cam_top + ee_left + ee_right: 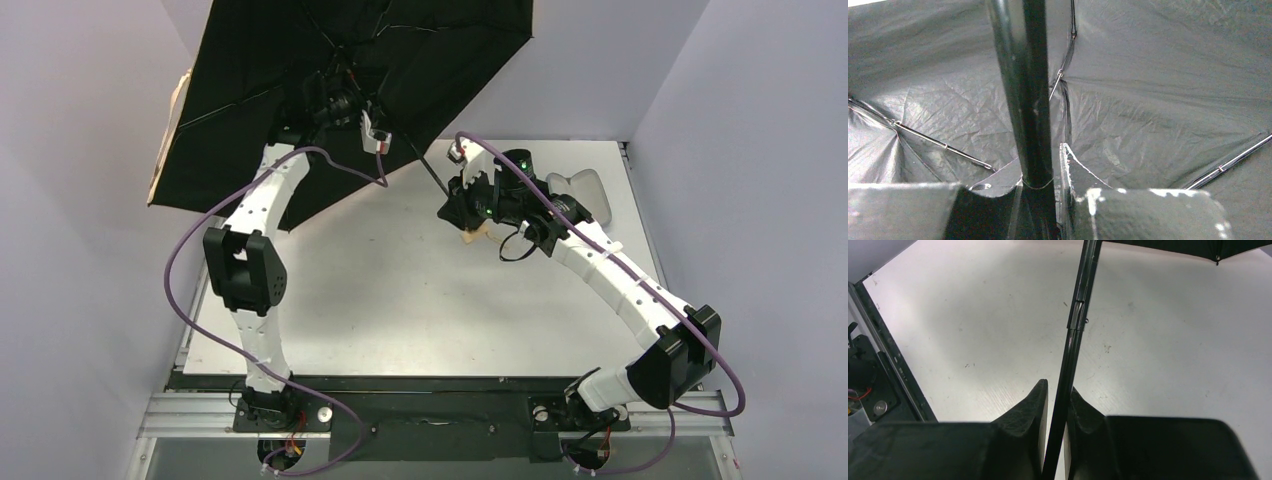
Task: Open the umbrella
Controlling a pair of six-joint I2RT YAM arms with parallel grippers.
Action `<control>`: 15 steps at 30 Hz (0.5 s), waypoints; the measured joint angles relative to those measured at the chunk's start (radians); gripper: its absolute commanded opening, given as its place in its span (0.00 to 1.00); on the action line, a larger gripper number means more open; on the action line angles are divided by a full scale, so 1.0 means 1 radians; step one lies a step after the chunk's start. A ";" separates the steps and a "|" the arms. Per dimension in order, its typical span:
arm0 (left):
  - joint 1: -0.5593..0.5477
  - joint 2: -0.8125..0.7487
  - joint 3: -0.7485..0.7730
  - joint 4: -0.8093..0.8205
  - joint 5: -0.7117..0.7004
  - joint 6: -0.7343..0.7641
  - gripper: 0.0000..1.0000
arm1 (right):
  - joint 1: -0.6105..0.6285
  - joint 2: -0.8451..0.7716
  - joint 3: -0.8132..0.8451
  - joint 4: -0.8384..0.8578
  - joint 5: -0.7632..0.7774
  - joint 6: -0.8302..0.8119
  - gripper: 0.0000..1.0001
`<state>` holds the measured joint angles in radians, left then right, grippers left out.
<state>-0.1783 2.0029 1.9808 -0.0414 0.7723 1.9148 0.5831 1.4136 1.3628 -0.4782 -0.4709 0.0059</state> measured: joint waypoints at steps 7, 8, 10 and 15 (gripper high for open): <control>0.000 0.056 0.126 -0.081 0.001 0.000 0.07 | 0.000 0.000 0.000 0.034 0.019 0.000 0.00; 0.000 0.061 0.135 -0.087 0.002 0.000 0.07 | 0.000 0.000 -0.001 0.036 0.019 0.000 0.00; 0.000 0.068 0.151 -0.103 0.002 0.000 0.07 | 0.000 0.000 -0.003 0.041 0.020 0.002 0.00; 0.000 0.098 0.195 -0.117 0.034 0.001 0.07 | 0.000 0.000 -0.008 0.042 0.030 0.006 0.00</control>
<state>-0.1783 2.1010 2.1761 -0.1589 0.8062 1.9160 0.5831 1.4136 1.3552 -0.4358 -0.4412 0.0116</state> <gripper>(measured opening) 0.142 0.107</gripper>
